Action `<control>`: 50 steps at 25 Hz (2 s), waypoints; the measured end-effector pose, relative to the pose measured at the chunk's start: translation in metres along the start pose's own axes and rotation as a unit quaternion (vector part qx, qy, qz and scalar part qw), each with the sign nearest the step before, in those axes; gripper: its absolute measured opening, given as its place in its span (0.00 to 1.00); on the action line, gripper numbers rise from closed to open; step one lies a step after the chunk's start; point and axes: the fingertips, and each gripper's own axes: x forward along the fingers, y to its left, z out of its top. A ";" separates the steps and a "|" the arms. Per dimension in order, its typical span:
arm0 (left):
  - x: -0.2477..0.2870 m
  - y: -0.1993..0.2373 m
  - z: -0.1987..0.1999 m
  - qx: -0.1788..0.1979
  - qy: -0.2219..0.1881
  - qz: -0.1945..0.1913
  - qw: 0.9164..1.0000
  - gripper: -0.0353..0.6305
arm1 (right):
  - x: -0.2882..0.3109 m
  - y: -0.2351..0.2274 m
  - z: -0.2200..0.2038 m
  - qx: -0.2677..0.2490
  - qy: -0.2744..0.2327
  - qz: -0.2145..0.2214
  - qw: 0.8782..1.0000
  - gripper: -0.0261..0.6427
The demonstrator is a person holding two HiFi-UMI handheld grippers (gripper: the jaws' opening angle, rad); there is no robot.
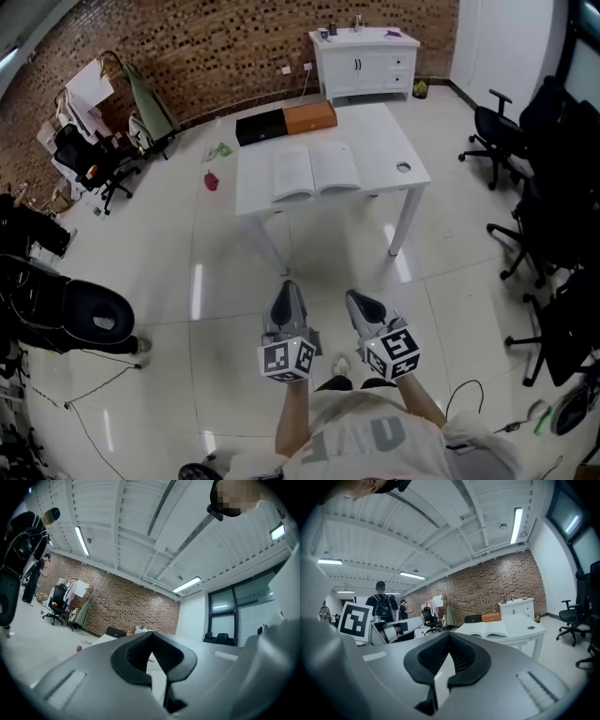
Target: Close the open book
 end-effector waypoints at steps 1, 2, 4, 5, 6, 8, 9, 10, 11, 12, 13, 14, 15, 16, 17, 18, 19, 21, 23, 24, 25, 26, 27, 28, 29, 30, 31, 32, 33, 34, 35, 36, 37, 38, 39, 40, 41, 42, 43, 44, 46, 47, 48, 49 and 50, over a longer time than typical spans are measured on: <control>0.017 0.010 0.006 0.001 -0.003 0.000 1.000 0.07 | 0.016 -0.006 0.006 0.003 -0.001 -0.004 1.000 0.05; 0.032 0.017 0.009 -0.001 -0.002 0.000 1.000 0.07 | 0.030 -0.013 0.011 0.007 0.000 -0.008 1.000 0.05; 0.058 0.026 0.009 -0.005 0.003 -0.003 1.000 0.07 | 0.052 -0.028 0.018 0.018 0.004 -0.017 1.000 0.05; 0.069 0.028 0.007 -0.006 0.006 -0.006 1.000 0.07 | 0.061 -0.036 0.019 0.020 0.007 -0.021 1.000 0.05; 0.082 0.030 0.004 -0.007 0.009 -0.010 1.000 0.07 | 0.071 -0.045 0.020 0.022 0.010 -0.025 0.999 0.05; 0.107 0.032 -0.003 -0.010 0.015 -0.016 1.000 0.07 | 0.092 -0.062 0.021 0.027 0.015 -0.028 0.999 0.05; 0.120 0.033 -0.007 -0.011 0.016 -0.017 1.000 0.07 | 0.102 -0.071 0.022 0.029 0.015 -0.027 0.999 0.05; 0.133 0.033 -0.011 -0.013 0.016 -0.016 1.000 0.07 | 0.112 -0.081 0.024 0.029 0.014 -0.025 0.999 0.05; 0.146 0.034 -0.014 -0.013 0.014 -0.015 1.000 0.07 | 0.123 -0.091 0.027 0.026 0.012 -0.023 0.999 0.05; 0.161 0.034 -0.015 -0.012 0.011 -0.016 1.000 0.07 | 0.135 -0.102 0.031 0.022 0.009 -0.020 1.000 0.05; 0.176 0.035 -0.015 -0.009 0.006 -0.017 1.000 0.07 | 0.148 -0.112 0.037 0.018 0.004 -0.016 1.000 0.05; 0.192 0.035 -0.014 -0.007 0.000 -0.021 1.000 0.07 | 0.162 -0.123 0.044 0.015 -0.002 -0.013 1.000 0.05; 0.209 0.035 -0.012 -0.006 -0.005 -0.025 1.000 0.07 | 0.176 -0.133 0.052 0.014 -0.008 -0.010 1.000 0.05; 0.226 0.035 -0.010 -0.007 -0.008 -0.031 0.999 0.07 | 0.191 -0.144 0.060 0.012 -0.013 -0.008 1.000 0.05; 0.244 0.036 -0.009 -0.007 -0.006 -0.035 0.999 0.07 | 0.205 -0.153 0.068 0.011 -0.015 -0.007 1.000 0.05; 0.261 0.037 -0.007 -0.006 -0.003 -0.038 0.999 0.07 | 0.219 -0.162 0.075 0.010 -0.017 -0.005 1.000 0.05; 0.278 0.039 -0.006 -0.002 -0.002 -0.038 0.999 0.07 | 0.233 -0.170 0.081 0.010 -0.018 -0.001 1.000 0.05; 0.305 0.044 -0.003 0.005 -0.005 -0.039 0.999 0.07 | 0.257 -0.183 0.089 0.017 -0.021 0.008 1.000 0.05; 0.325 0.046 -0.005 0.003 -0.010 -0.046 0.999 0.07 | 0.273 -0.197 0.090 0.024 -0.024 0.010 0.999 0.05; 0.333 0.047 -0.006 0.001 -0.011 -0.051 0.999 0.07 | 0.279 -0.203 0.091 0.028 -0.024 0.009 0.999 0.05; 0.341 0.049 -0.007 -0.001 -0.010 -0.051 0.999 0.07 | 0.286 -0.209 0.091 0.032 -0.023 0.007 0.999 0.05; 0.347 0.053 -0.008 -0.002 -0.008 -0.047 0.999 0.07 | 0.292 -0.212 0.091 0.036 -0.020 0.007 0.999 0.05; 0.352 0.058 -0.010 -0.006 -0.004 -0.041 0.999 0.07 | 0.297 -0.215 0.091 0.040 -0.017 0.008 0.999 0.05; 0.357 0.064 -0.013 -0.011 0.000 -0.034 0.999 0.07 | 0.302 -0.216 0.090 0.043 -0.014 0.009 0.999 0.05; 0.361 0.069 -0.016 -0.017 0.004 -0.030 0.999 0.07 | 0.307 -0.218 0.089 0.046 -0.011 0.009 0.999 0.05; 0.365 0.073 -0.019 -0.023 0.008 -0.027 0.999 0.07 | 0.312 -0.221 0.089 0.048 -0.009 0.008 0.999 0.05; 0.369 0.076 -0.021 -0.028 0.010 -0.027 0.999 0.07 | 0.316 -0.223 0.088 0.049 -0.007 0.007 0.999 0.05; 0.372 0.080 -0.023 -0.031 0.011 -0.027 0.999 0.07 | 0.321 -0.225 0.088 0.049 -0.005 0.004 0.999 0.05; 0.375 0.084 -0.023 -0.032 0.012 -0.026 0.999 0.07 | 0.325 -0.225 0.088 0.049 -0.004 0.001 0.999 0.05; 0.378 0.089 -0.023 -0.033 0.013 -0.022 0.999 0.07 | 0.329 -0.225 0.089 0.050 -0.003 0.000 0.999 0.05; 0.381 0.096 -0.023 -0.034 0.014 -0.015 0.999 0.07 | 0.333 -0.225 0.090 0.051 -0.003 -0.001 0.999 0.05; 0.384 0.103 -0.025 -0.040 0.016 -0.005 0.999 0.06 | 0.336 -0.226 0.093 0.053 -0.005 -0.001 0.999 0.05; 0.389 0.110 -0.028 -0.054 0.018 0.004 0.998 0.06 | 0.339 -0.227 0.095 0.055 -0.007 -0.001 0.998 0.05; 0.394 0.117 -0.035 -0.081 0.022 0.008 0.996 0.09 | 0.344 -0.229 0.098 0.059 -0.010 -0.001 0.998 0.05; 0.399 0.124 -0.046 -0.119 0.029 0.009 0.992 0.23 | 0.348 -0.231 0.100 0.062 -0.011 0.000 0.998 0.05; 0.402 0.130 -0.061 -0.165 0.039 0.007 0.986 0.29 | 0.352 -0.232 0.100 0.066 -0.012 0.001 0.998 0.05; 0.402 0.136 -0.079 -0.212 0.052 0.005 0.976 0.34 | 0.355 -0.232 0.099 0.069 -0.010 0.003 0.998 0.05; 0.400 0.141 -0.101 -0.256 0.066 0.007 0.964 0.38 | 0.357 -0.231 0.097 0.072 -0.008 0.006 0.997 0.05; 0.395 0.147 -0.123 -0.299 0.080 0.011 0.951 0.40 | 0.360 -0.230 0.095 0.075 -0.004 0.010 0.997 0.05; 0.390 0.152 -0.143 -0.340 0.089 0.017 0.936 0.41 | 0.363 -0.229 0.092 0.076 0.000 0.012 0.997 0.05; 0.382 0.160 -0.170 -0.406 0.088 0.022 0.910 0.41 | 0.369 -0.228 0.088 0.077 0.007 0.016 0.997 0.05; 0.379 0.165 -0.178 -0.428 0.081 0.024 0.900 0.40 | 0.372 -0.228 0.087 0.077 0.009 0.017 0.997 0.05; 0.378 0.171 -0.184 -0.449 0.075 0.030 0.890 0.39 | 0.374 -0.228 0.087 0.077 0.012 0.018 0.997 0.05; 0.377 0.177 -0.192 -0.471 0.071 0.042 0.878 0.36 | 0.377 -0.227 0.086 0.077 0.014 0.019 0.997 0.05; 0.375 0.184 -0.200 -0.493 0.070 0.058 0.866 0.35 | 0.378 -0.226 0.085 0.076 0.017 0.019 0.997 0.05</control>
